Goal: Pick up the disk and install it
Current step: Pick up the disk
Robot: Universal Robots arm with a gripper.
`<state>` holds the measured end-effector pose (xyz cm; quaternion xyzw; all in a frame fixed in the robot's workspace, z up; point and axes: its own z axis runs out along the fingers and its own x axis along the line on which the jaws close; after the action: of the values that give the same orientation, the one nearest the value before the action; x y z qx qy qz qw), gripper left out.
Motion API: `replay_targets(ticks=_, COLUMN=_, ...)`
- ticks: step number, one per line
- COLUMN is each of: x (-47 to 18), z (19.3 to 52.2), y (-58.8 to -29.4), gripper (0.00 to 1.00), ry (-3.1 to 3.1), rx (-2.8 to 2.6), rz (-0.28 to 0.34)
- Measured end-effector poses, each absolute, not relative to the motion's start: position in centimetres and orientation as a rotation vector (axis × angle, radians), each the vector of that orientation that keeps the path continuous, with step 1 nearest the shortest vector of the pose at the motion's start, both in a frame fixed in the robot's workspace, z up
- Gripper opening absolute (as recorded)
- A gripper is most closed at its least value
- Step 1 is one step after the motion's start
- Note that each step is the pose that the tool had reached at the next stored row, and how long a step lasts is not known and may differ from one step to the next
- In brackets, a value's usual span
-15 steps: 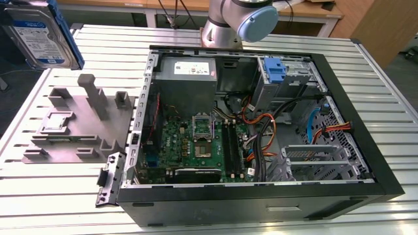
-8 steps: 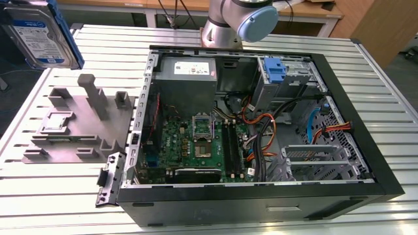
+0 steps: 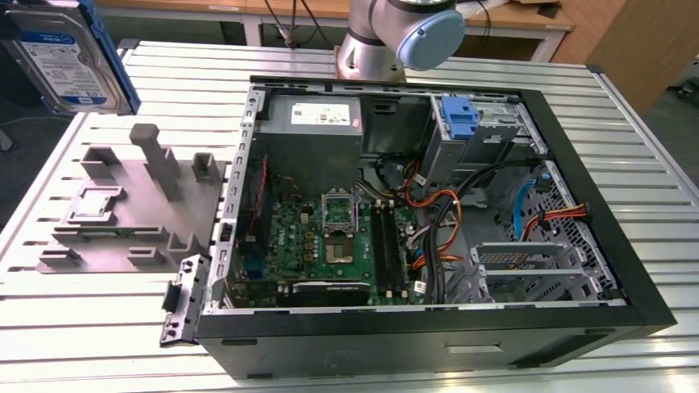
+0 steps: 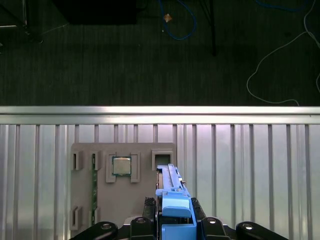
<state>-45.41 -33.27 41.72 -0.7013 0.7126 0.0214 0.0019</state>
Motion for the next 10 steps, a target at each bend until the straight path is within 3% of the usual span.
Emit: replay_targets(ticks=10, x=-45.41, z=42.34, y=-33.27, gripper=0.37, ry=2.236, rx=-2.2, rz=0.067)
